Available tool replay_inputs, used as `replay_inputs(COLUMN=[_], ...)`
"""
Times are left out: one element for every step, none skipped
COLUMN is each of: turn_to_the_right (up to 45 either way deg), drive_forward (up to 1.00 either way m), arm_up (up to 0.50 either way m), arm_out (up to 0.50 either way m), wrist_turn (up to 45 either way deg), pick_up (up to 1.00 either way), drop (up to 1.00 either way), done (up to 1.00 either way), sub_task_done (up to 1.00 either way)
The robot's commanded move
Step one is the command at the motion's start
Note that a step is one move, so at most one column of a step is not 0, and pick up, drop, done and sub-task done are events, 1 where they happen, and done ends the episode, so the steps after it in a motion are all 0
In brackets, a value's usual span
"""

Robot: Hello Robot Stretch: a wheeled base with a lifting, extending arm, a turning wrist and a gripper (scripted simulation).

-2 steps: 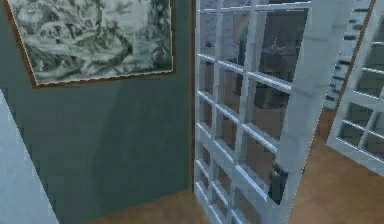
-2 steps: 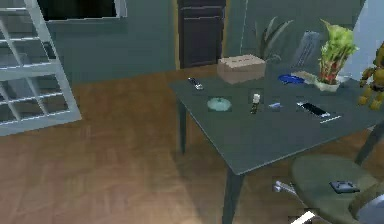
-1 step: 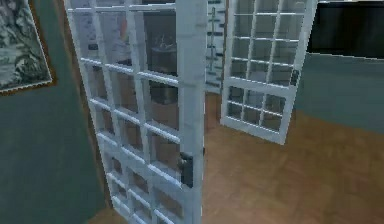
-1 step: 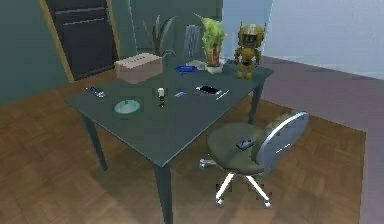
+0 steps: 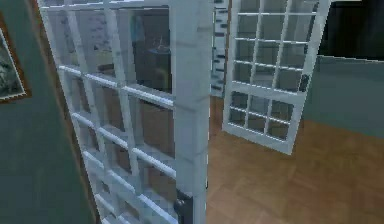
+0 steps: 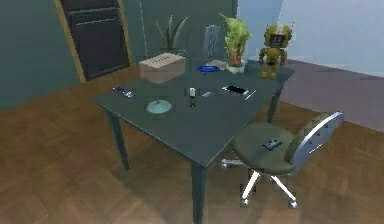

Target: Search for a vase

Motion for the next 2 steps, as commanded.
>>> replay_inputs(turn_to_the_right=[-45.0, -45.0], drive_forward=[0.00, 0.00], arm_up=[0.00, 0.00], arm_out=[0.00, 0.00], wrist_turn=[0.0, 0.0], pick_up=[0.00, 0.00], drop=[0.00, 0.00], done=[0.00, 0.00], sub_task_done=[0.00, 0.00])
